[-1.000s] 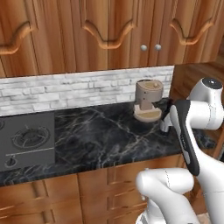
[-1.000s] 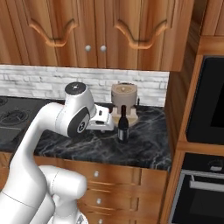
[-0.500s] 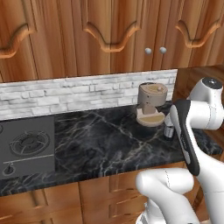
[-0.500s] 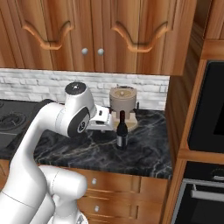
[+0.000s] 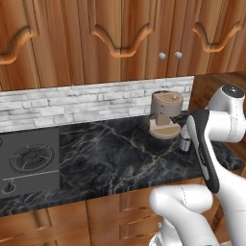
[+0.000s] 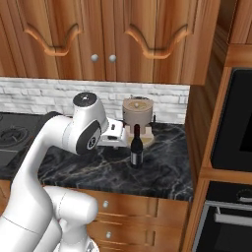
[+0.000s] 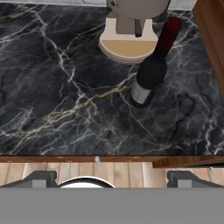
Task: There is a wine glass and glass cup on the dining counter. Place the wine bottle next to the wine glass and the juice bottle next to the glass cup.
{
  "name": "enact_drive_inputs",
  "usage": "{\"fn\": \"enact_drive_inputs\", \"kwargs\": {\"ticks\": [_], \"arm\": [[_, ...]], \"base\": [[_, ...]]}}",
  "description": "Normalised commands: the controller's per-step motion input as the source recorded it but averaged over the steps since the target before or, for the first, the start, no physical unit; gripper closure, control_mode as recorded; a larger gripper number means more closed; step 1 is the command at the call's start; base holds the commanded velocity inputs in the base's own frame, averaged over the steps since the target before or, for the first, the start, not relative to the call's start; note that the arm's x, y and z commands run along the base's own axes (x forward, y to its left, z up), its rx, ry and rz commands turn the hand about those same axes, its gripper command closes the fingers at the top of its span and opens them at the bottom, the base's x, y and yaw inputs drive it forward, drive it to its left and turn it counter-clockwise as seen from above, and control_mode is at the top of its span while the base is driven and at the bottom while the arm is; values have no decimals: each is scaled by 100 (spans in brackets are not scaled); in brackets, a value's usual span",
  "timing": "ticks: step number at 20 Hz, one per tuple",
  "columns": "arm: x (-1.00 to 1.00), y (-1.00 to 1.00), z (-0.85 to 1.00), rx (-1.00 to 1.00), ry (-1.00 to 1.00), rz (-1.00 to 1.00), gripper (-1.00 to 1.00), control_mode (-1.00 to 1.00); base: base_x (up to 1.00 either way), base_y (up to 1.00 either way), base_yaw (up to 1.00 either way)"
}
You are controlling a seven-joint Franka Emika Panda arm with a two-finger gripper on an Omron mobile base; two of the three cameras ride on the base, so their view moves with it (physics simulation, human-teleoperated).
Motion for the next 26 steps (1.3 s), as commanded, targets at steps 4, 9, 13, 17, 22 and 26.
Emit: {"fn": "enact_drive_inputs", "kwargs": {"ticks": [4,9,13,17,22,26], "arm": [[0,0,0,0,0,0,-100,100],[0,0,0,0,0,0,-100,100],[0,0,0,0,0,-2,-100,-100],[0,6,0,-2,-1,-37,-100,-100],[1,17,0,-7,-4,-54,-100,-100],[12,27,-1,-9,-9,-56,-100,-100]], "base": [[0,0,0],[0,0,0],[0,0,0],[0,0,0],[0,0,0],[0,0,0]]}}
